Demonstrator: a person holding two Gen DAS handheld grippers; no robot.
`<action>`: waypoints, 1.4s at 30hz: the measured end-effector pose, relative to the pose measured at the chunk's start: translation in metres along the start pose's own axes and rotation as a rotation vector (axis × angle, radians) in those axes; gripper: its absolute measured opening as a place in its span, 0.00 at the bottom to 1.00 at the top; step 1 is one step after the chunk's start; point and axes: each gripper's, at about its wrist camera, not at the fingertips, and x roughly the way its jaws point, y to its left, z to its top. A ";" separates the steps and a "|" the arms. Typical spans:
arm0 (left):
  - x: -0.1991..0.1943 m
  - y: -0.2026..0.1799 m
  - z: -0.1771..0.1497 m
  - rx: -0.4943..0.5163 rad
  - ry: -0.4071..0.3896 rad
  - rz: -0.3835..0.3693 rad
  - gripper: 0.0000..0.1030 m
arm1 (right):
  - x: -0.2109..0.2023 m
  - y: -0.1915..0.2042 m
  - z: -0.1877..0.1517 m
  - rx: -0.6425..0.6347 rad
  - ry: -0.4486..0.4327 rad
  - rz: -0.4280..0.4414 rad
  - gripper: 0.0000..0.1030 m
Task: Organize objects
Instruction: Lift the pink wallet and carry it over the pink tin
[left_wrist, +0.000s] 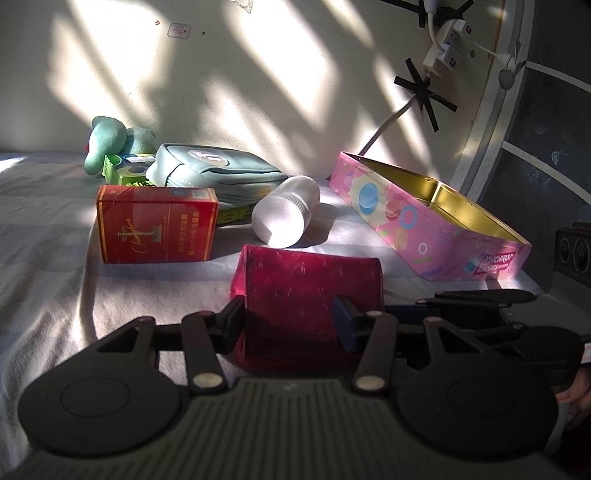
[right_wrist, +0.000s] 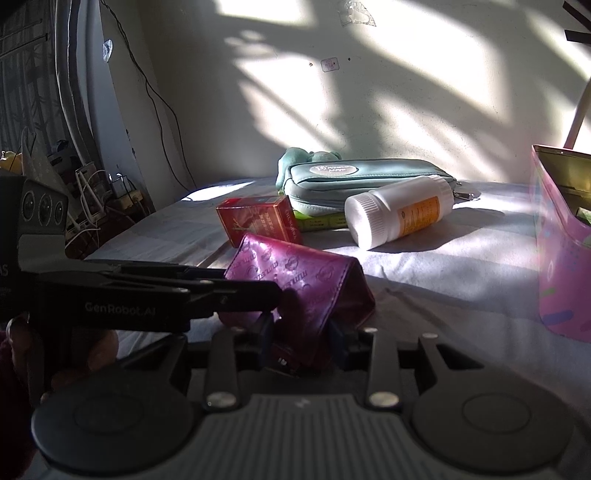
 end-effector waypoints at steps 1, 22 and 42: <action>0.000 0.000 0.000 0.002 -0.002 0.001 0.50 | 0.000 0.001 0.000 -0.005 -0.004 -0.005 0.31; -0.001 0.000 0.000 0.000 -0.003 -0.002 0.50 | -0.001 0.004 -0.002 -0.026 -0.011 -0.019 0.31; -0.002 -0.002 0.000 0.010 -0.011 -0.005 0.50 | -0.003 0.005 -0.003 -0.036 -0.027 -0.030 0.31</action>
